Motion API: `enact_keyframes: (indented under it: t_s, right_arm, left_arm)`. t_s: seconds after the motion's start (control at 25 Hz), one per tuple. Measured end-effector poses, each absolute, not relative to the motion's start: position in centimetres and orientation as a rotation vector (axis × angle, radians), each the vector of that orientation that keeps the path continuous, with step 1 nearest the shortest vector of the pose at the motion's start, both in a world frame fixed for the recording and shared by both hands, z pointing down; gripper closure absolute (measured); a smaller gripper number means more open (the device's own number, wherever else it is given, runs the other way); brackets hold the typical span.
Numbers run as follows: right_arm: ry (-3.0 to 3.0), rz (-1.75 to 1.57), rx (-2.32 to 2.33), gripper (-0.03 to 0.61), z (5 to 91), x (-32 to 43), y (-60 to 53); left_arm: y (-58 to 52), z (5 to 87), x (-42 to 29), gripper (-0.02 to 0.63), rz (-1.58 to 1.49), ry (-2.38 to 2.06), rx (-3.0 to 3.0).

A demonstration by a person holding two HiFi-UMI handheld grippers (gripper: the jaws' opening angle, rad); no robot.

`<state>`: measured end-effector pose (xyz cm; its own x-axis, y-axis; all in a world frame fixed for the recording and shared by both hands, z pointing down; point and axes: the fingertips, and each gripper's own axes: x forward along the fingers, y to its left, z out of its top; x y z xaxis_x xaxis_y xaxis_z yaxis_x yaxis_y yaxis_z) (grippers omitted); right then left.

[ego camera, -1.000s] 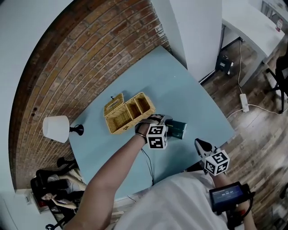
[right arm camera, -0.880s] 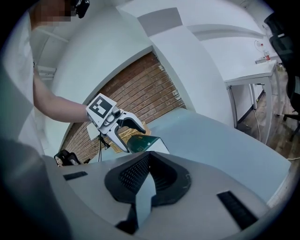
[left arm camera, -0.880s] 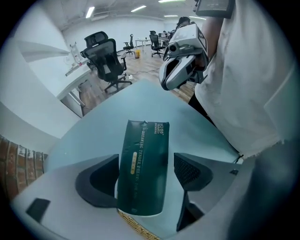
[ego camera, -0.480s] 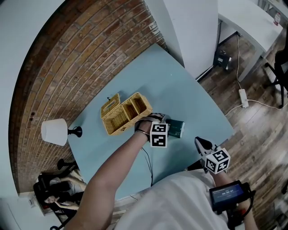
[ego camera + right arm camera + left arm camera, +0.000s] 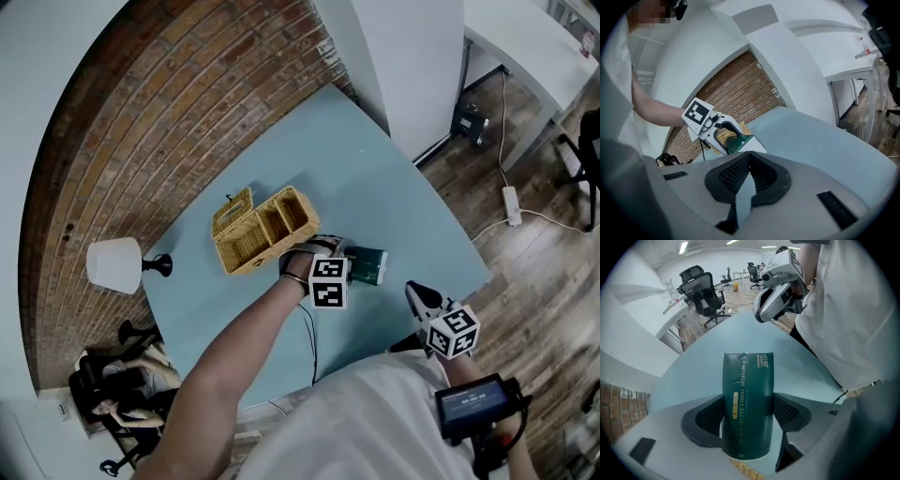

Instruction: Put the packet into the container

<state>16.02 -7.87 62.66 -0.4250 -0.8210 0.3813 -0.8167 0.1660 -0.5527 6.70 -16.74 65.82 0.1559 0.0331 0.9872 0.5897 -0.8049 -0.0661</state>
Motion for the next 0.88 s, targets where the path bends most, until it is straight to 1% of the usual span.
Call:
enact_keyframes:
  t_s: [0.52, 0.88]
  right_arm:
    - [2.507, -1.104, -1.581, 0.571, 61.5, 15.6, -10.3]
    - [2.648, -1.071, -1.414, 0.571, 60.3, 12.5, -12.9]
  left_arm:
    - [-14.2, 63.7, 5.1, 0.275, -1.744, -0.344, -2.258]
    - [-13.5, 62.0, 1.3, 0.275, -1.792, -0.103, -2.393]
